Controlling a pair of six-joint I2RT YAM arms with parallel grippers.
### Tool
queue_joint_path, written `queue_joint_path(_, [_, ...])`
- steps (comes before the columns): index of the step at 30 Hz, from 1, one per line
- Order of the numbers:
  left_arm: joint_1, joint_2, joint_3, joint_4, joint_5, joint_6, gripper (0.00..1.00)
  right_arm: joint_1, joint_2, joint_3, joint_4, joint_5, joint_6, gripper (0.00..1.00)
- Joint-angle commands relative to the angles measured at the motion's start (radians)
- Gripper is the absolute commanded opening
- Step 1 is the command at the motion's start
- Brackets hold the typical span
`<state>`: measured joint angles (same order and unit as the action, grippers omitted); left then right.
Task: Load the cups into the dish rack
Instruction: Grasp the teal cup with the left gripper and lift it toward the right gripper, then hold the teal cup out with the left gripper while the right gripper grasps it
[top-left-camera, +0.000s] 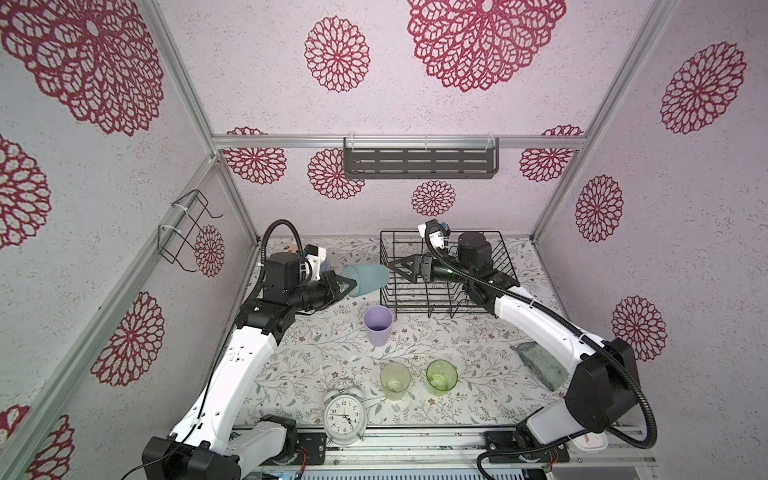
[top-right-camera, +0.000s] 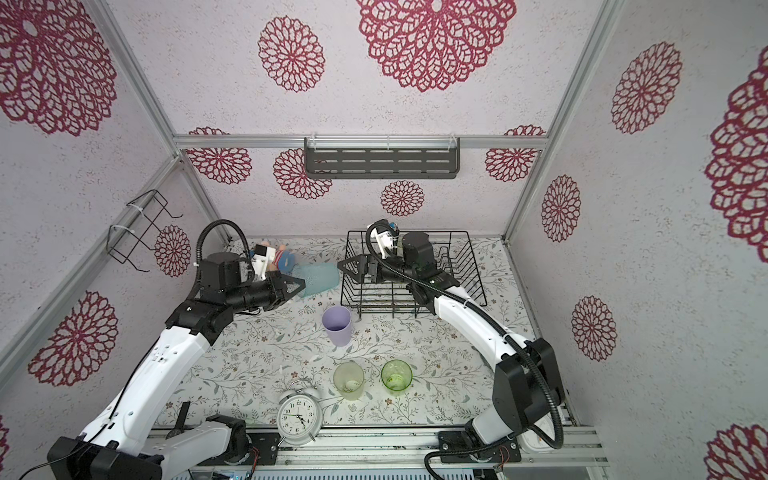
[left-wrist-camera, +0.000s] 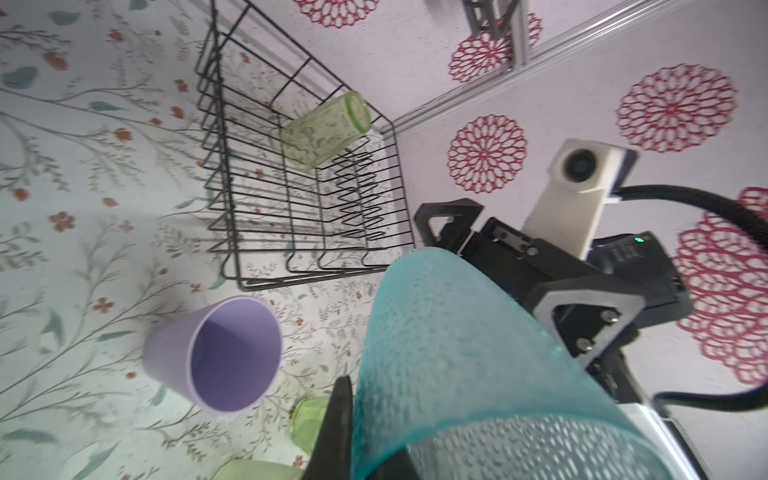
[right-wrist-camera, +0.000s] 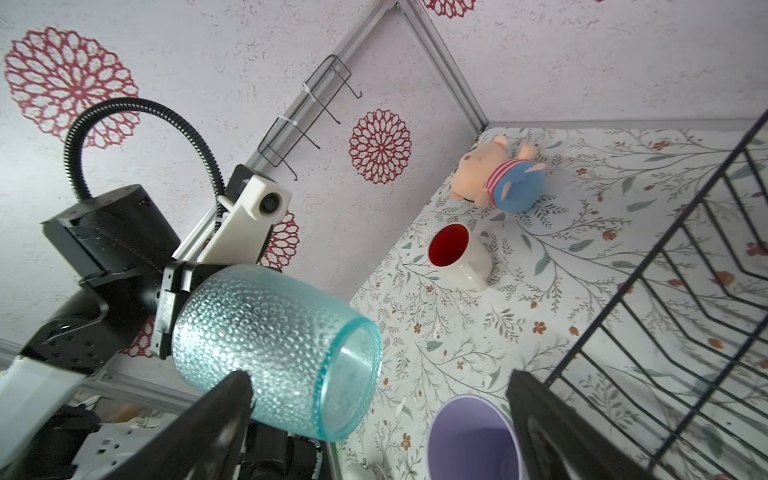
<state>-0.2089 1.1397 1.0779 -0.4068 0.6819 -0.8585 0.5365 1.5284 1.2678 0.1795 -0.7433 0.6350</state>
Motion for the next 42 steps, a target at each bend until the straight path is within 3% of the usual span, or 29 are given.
queue_joint_path(1, [0.006, 0.003, -0.025, 0.19, 0.113, -0.091, 0.04, -0.001, 0.017, -0.02, 0.151, -0.116, 0.143, 0.99])
queue_joint_path(9, [0.002, 0.015, -0.072, 0.332, 0.191, -0.186, 0.04, 0.034, 0.066, -0.088, 0.584, -0.222, 0.45, 0.99])
queue_joint_path(17, [0.0, 0.007, -0.078, 0.357, 0.201, -0.198, 0.06, 0.11, 0.102, -0.057, 0.686, -0.235, 0.509, 0.94])
queue_joint_path(23, [-0.001, 0.008, -0.09, 0.389, 0.212, -0.218, 0.07, 0.123, 0.14, -0.056, 0.869, -0.253, 0.639, 0.86])
queue_joint_path(42, [-0.003, 0.002, -0.108, 0.38, 0.228, -0.211, 0.07, 0.109, 0.147, -0.045, 0.911, -0.194, 0.643, 0.95])
